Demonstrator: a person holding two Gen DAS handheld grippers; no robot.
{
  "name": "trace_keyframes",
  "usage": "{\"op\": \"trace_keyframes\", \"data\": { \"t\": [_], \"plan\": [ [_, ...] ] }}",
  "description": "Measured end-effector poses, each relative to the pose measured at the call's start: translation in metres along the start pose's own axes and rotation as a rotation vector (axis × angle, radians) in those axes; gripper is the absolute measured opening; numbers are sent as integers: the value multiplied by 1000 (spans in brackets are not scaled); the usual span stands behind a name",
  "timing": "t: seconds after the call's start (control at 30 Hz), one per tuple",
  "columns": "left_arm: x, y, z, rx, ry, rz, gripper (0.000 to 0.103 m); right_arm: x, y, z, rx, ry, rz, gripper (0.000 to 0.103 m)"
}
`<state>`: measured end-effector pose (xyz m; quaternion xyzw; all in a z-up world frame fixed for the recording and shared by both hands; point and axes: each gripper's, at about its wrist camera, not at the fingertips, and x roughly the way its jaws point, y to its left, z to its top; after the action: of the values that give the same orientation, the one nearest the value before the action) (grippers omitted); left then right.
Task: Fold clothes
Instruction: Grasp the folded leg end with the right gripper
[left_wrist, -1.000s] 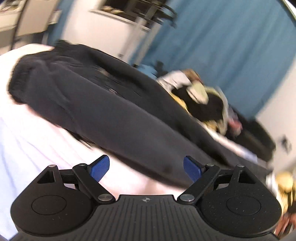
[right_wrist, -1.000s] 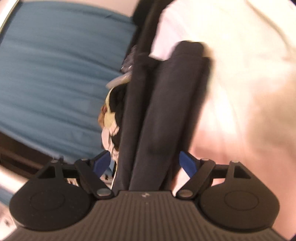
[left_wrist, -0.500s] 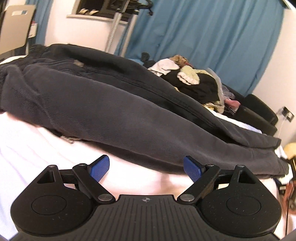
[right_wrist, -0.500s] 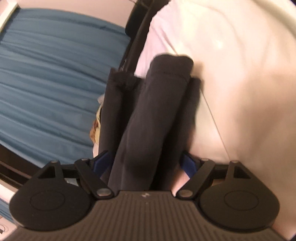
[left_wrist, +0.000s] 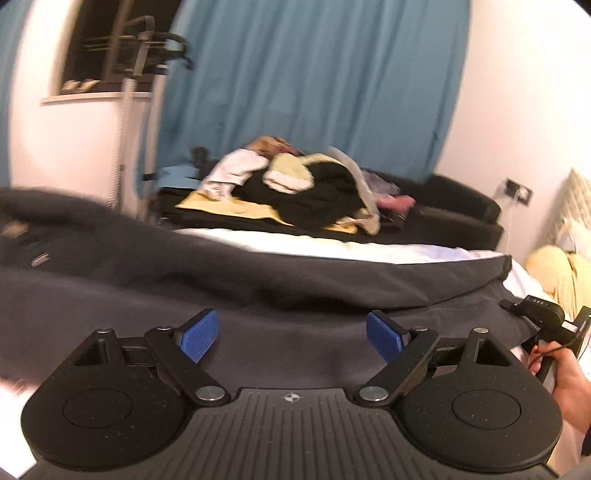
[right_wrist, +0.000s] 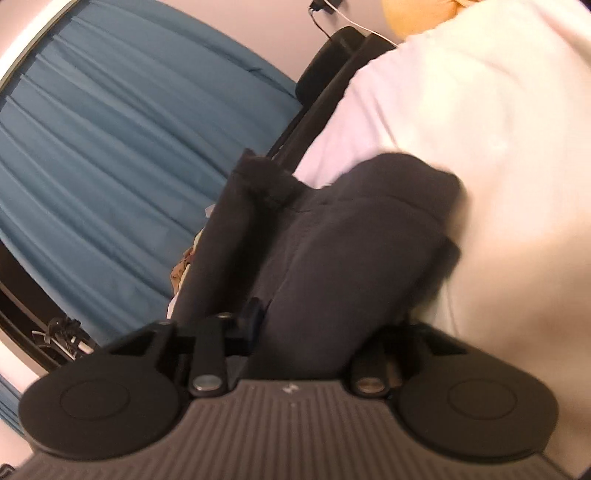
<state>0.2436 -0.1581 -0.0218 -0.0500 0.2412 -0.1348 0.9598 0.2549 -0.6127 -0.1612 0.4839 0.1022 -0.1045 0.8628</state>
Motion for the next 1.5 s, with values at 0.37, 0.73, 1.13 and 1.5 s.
{"op": "trace_keyframes", "data": {
  "t": [0.37,0.73,1.13,1.5],
  "plan": [
    [162,-58,28,128,83,228,89,0,-22,-8,40,-9,53,25],
    [198,-36,1,78,123,279,93,9,-22,9,62,-15,81,25],
    [164,-26,-7,171,117,296,95,12,-19,5,18,-15,58,25],
    [161,-19,-17,138,65,265,96,16,31,18,-97,-59,52,31]
  ]
}}
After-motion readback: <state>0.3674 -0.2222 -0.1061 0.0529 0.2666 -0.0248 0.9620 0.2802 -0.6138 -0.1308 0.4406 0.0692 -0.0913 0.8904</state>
